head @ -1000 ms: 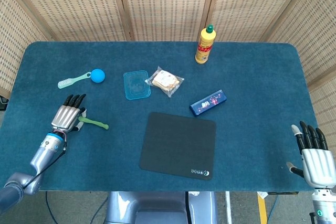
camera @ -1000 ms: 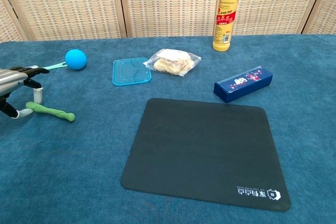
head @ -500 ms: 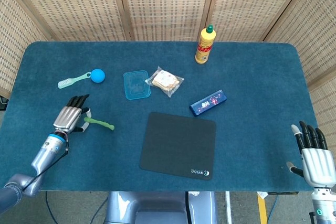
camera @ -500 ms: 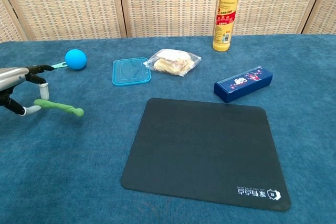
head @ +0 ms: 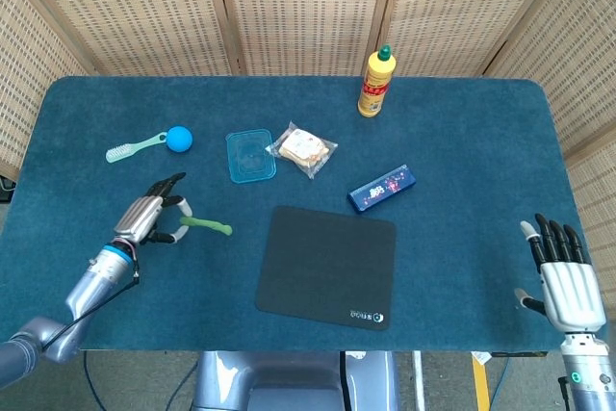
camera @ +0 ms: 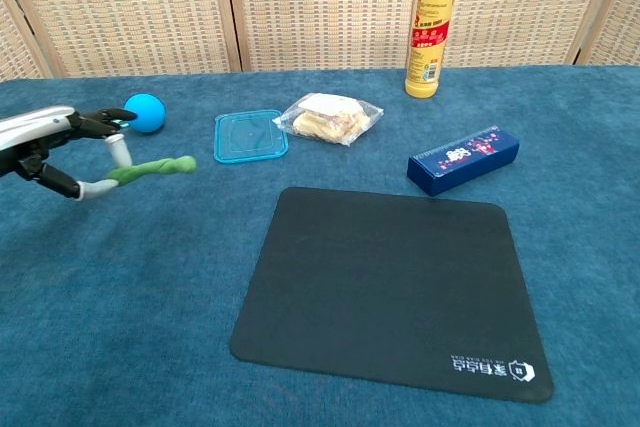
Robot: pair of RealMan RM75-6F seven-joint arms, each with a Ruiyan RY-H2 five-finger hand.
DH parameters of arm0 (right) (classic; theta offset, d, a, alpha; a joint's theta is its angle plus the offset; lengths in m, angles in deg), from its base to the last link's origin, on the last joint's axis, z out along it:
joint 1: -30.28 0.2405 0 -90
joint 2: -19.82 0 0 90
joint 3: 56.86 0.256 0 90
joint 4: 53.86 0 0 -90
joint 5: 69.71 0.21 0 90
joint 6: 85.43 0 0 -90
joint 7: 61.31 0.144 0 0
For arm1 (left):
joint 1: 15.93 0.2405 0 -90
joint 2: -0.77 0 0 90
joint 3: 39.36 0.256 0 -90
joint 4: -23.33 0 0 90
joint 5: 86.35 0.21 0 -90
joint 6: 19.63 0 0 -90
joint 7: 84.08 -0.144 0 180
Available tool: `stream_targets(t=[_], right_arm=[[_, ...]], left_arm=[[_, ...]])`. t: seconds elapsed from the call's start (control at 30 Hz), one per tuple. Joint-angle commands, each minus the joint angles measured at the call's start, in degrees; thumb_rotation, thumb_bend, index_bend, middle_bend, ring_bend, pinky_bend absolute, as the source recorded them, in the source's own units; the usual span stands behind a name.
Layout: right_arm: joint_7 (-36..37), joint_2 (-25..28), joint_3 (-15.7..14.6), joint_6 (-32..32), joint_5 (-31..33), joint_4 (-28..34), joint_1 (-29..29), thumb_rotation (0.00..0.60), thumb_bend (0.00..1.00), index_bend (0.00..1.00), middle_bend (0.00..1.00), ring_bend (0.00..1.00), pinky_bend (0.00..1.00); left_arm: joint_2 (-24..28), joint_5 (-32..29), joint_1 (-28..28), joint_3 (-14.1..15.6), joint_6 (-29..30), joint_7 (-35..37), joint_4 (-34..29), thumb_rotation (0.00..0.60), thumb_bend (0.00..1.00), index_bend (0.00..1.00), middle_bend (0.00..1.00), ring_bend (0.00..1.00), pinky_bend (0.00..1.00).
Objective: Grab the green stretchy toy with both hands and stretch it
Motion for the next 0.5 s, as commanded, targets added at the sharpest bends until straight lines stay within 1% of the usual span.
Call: stream_targets(t=[0.03, 0.07, 0.13, 0.23, 0.3, 0.5], right_arm=[[4.5, 1.6, 0.9, 2.2, -1.6, 0.9, 2.4, 0.6, 0.0, 0.13, 0.0, 0.0, 0.0], [8.0, 2.9, 1.5, 4.5, -2.7, 2.0, 4.6, 0.6, 0.0, 0.13, 0.0, 0.0, 0.0], [10.1, 4.7, 1.7, 7.1, -2.5, 2.9, 6.1, 0.6, 0.0, 0.14, 0.0, 0.0, 0.0], [11.4, 5.6, 2.6, 8.8, -3.2, 3.8, 8.3, 0.6, 0.0, 0.16, 0.0, 0.0, 0.0], [11.9, 5.5, 3.1, 9.6, -4.3, 3.8, 10.0, 0.6, 0.0, 0.18, 0.0, 0.0, 0.0], [14.0, 5.4, 4.1, 11.9, -6.9, 3.3, 14.2, 0.6, 0.0, 0.26, 0.0, 0.0, 0.0]], left_arm=[[0.7, 0.5, -1.8, -1.0, -1.6, 8.9, -5.3, 0.6, 0.47, 0.74, 0.0, 0.0, 0.0], [-0.1, -0.3, -3.0, -2.6, -2.7, 14.6, -9.1, 0.6, 0.47, 0.74, 0.0, 0.0, 0.0], [-0.6, -0.2, -4.0, -3.1, -3.4, 16.0, -10.0, 0.6, 0.47, 0.74, 0.0, 0.0, 0.0], [-2.4, -0.4, -5.3, -4.0, -3.6, 16.0, -10.8, 0.6, 0.47, 0.74, 0.0, 0.0, 0.0], [-4.2, -1.1, -6.4, -4.7, -4.3, 14.7, -10.8, 0.6, 0.47, 0.74, 0.0, 0.0, 0.0], [-7.6, -4.1, -8.9, -6.9, -6.3, 11.5, -11.3, 0.6, 0.47, 0.75, 0.0, 0.0, 0.0]])
